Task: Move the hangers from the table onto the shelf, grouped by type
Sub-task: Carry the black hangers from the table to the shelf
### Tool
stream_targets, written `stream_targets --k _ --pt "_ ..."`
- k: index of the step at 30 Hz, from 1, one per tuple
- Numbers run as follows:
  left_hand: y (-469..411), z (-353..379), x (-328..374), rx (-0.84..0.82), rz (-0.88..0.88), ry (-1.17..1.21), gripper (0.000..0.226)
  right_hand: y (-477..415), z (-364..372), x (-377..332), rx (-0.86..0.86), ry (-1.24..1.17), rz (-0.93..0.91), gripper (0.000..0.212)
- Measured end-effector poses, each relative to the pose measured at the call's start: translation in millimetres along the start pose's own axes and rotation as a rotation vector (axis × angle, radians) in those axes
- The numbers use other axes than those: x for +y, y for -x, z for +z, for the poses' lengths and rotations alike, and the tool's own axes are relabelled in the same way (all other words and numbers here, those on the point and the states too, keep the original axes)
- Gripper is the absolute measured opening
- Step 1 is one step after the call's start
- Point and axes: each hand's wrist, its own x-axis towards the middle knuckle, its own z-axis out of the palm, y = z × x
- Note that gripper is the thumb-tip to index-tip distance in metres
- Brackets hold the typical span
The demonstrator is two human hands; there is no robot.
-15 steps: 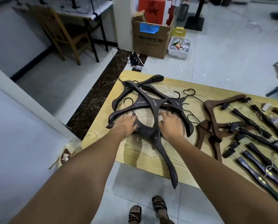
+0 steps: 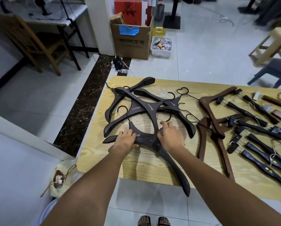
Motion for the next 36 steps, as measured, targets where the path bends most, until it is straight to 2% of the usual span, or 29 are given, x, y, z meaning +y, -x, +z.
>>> stream_targets --k 5,10,13,15,25,30,33,36 --pt "-8 2 4 -0.003 0.007 -0.043 0.046 -12 12 -14 -0.162 -0.140 0.154 0.058" --pt "-8 6 2 0.025 0.052 -0.049 0.045 -28 17 -31 -0.203 -0.183 0.232 0.066" --pt "-9 8 3 0.027 0.065 -0.012 0.052 -38 19 -34 -0.211 -0.197 0.286 0.064" --pt "-11 10 4 0.016 0.052 0.010 0.048 -43 21 -35 -0.205 -0.215 0.305 0.061" --pt "-13 9 0 0.012 0.082 -0.099 0.047 -60 18 -39 -0.273 -0.296 0.357 0.042" --pt "-9 2 2 0.018 0.066 -0.037 0.044 -73 5 -44 -0.332 -0.546 0.444 0.033" --pt "-8 0 2 -0.028 0.050 0.031 0.037 -77 7 -48 -0.324 -0.804 0.484 0.012" --pt "-3 -7 3 -0.060 0.045 0.063 0.036 -74 9 -52 -0.301 -1.044 0.508 0.023"
